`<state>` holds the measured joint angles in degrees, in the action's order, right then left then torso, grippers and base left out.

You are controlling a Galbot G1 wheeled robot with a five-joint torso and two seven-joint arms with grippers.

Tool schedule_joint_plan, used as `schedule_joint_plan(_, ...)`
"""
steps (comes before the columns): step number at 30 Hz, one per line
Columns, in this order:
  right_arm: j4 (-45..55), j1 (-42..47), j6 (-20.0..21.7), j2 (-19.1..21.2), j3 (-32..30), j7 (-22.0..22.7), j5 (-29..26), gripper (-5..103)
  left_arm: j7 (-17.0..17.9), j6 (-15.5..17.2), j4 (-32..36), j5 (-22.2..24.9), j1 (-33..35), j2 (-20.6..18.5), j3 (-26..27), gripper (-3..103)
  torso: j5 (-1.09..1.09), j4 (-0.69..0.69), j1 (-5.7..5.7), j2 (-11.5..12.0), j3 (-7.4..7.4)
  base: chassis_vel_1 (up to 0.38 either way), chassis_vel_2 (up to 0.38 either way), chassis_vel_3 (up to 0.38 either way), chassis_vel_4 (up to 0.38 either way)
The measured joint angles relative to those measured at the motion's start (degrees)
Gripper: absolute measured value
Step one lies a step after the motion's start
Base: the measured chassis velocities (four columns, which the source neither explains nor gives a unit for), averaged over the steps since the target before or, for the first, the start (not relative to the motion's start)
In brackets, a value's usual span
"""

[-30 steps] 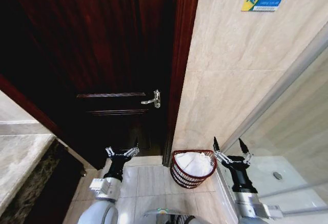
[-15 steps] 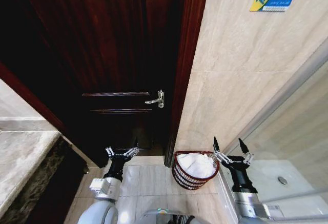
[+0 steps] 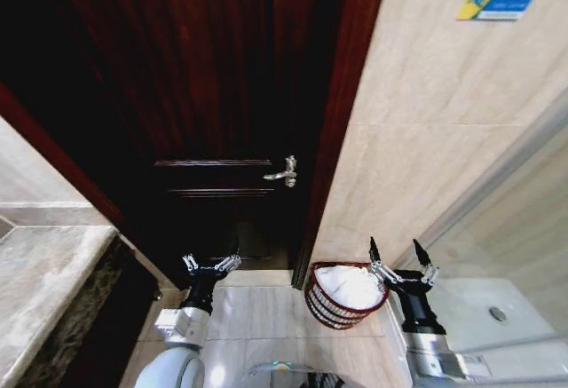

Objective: Discard the used towel into the hamper.

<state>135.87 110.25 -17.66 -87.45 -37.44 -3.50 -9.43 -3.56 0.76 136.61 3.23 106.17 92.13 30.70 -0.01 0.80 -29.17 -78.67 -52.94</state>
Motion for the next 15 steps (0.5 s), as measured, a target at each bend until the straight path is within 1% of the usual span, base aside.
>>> schedule_joint_plan(1,0.0,0.0,0.0,0.0,0.0,0.0,0.0,100,0.0,0.0,0.0,0.0,0.0,0.0,0.0,100,0.04,0.0,0.0,0.0,0.0,0.229,0.232,-0.268,-0.291)
schedule_joint_plan(2,0.0,0.0,0.0,0.0,0.0,0.0,0.0,100,0.0,0.0,0.0,0.0,0.0,0.0,0.0,100,0.04,0.0,0.0,0.0,0.0,0.251,0.239,-0.268,-0.291)
schedule_joint_plan(3,0.0,0.0,0.0,0.0,0.0,0.0,0.0,100,0.0,0.0,0.0,0.0,0.0,0.0,0.0,100,-0.04,0.0,0.0,0.0,0.0,0.251,0.239,-0.282,-0.263)
schedule_joint_plan(4,0.0,0.0,0.0,0.0,0.0,0.0,0.0,100,0.0,0.0,0.0,0.0,0.0,0.0,0.0,100,-0.04,0.0,0.0,0.0,0.0,0.251,0.239,-0.282,-0.263)
schedule_joint_plan(6,0.0,0.0,0.0,0.0,0.0,0.0,0.0,100,0.0,0.0,0.0,0.0,0.0,0.0,0.0,100,0.04,0.0,0.0,0.0,0.0,0.299,0.278,-0.281,-0.295)
schedule_joint_plan(7,0.0,0.0,0.0,0.0,0.0,0.0,0.0,100,0.0,0.0,0.0,0.0,0.0,0.0,0.0,100,0.04,0.0,0.0,0.0,0.0,0.298,0.277,-0.28,-0.295)
schedule_joint_plan(9,0.0,0.0,0.0,0.0,0.0,0.0,0.0,100,0.0,0.0,0.0,0.0,0.0,0.0,0.0,100,-0.04,0.0,-0.01,0.0,0.0,0.257,0.211,-0.212,-0.228)
schedule_joint_plan(11,0.0,0.0,0.0,0.0,0.0,0.0,0.0,100,0.0,0.0,0.0,0.0,0.0,0.0,0.0,100,0.0,-0.01,0.01,0.0,0.01,0.185,0.192,-0.202,-0.17)
schedule_joint_plan(12,0.0,0.0,0.0,0.0,0.0,0.0,0.0,100,0.0,0.0,0.0,0.0,0.0,0.0,0.0,100,-0.01,-0.02,0.02,0.0,0.02,0.155,-0.052,-0.088,-0.137)
schedule_joint_plan(15,0.0,0.0,0.0,0.0,0.0,0.0,0.0,100,0.0,0.0,0.0,0.0,0.0,0.0,0.0,100,0.0,0.02,0.01,0.0,0.01,0.034,-0.017,0.007,-0.013)
